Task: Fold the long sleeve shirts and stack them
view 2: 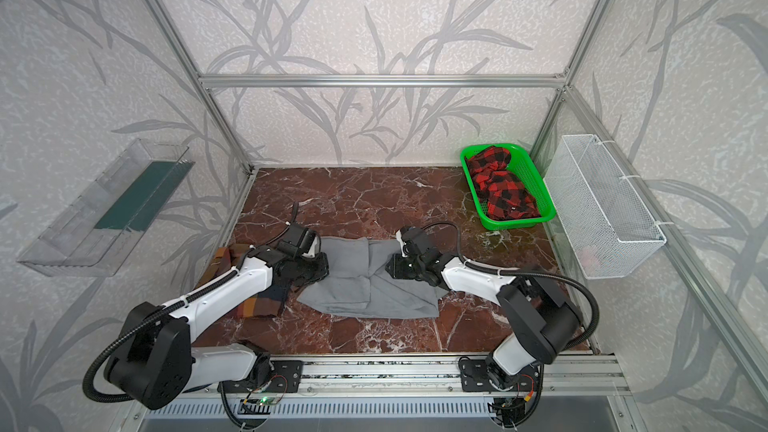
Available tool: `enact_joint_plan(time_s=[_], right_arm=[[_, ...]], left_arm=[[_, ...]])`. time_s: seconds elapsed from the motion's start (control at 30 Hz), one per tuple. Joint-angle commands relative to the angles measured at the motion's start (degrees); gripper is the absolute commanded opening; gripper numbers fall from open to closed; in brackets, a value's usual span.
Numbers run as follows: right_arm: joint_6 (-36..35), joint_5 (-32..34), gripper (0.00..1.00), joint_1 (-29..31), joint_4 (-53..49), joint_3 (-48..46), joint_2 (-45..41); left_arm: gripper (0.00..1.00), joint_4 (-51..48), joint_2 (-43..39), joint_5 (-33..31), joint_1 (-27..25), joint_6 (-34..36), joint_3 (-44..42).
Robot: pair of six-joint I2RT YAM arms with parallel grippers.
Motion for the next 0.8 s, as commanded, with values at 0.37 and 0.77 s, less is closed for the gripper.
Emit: enact_joint_plan(time_s=[0.37,0.77], right_arm=[[-7.6,0.8,0.27,-12.5,-15.8,-8.1,-27.0],[-6.1,-2.4,0.26,-13.9,-13.3,-15.6,-32.8]], left_arm=[[0.00,-33.4,5.9,-26.5,-2.4,11.4,24.5],[0.00,-52.0,22.7,-50.2,-16.8,7.7,41.6]])
